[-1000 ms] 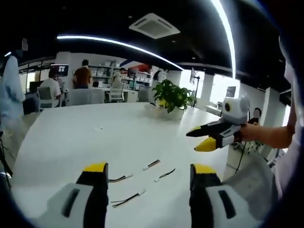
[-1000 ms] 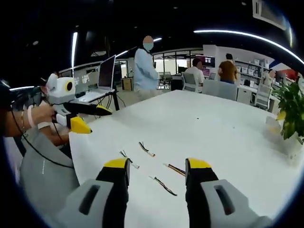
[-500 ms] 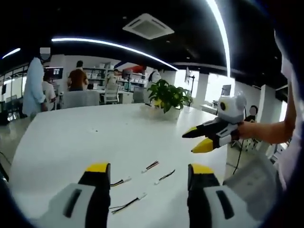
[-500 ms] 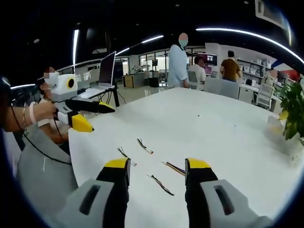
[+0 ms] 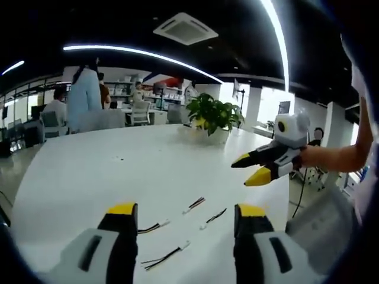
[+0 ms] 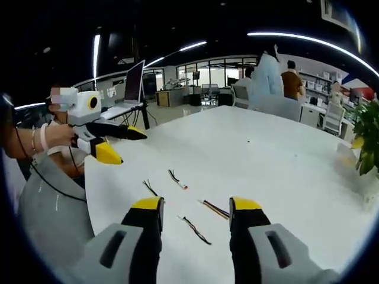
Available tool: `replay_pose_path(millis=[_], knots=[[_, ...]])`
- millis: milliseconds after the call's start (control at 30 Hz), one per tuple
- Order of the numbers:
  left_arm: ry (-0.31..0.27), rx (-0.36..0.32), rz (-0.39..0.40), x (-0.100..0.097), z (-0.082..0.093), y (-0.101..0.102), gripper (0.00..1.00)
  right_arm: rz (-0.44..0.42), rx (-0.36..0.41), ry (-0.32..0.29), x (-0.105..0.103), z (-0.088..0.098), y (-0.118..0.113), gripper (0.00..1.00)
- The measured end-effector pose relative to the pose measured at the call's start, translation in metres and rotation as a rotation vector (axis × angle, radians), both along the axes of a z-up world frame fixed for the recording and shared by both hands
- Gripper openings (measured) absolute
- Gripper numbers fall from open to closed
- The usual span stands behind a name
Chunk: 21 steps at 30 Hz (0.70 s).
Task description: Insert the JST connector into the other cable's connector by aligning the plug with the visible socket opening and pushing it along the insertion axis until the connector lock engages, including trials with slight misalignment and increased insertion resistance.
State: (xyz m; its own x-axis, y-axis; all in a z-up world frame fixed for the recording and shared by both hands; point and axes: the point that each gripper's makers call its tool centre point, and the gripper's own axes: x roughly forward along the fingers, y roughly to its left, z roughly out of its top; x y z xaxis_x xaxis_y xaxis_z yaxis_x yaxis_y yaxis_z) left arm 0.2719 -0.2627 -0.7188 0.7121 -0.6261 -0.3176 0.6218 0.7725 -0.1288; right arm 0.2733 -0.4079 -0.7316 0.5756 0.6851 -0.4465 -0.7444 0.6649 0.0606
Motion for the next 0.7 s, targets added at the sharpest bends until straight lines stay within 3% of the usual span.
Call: replay_pose_path(millis=[700], knots=[[-0.006,-0.006,0.0,0.02,-0.012,0.001,0.62,0.028,-0.035,-0.009,0.02,-0.013,0.002,0.41]])
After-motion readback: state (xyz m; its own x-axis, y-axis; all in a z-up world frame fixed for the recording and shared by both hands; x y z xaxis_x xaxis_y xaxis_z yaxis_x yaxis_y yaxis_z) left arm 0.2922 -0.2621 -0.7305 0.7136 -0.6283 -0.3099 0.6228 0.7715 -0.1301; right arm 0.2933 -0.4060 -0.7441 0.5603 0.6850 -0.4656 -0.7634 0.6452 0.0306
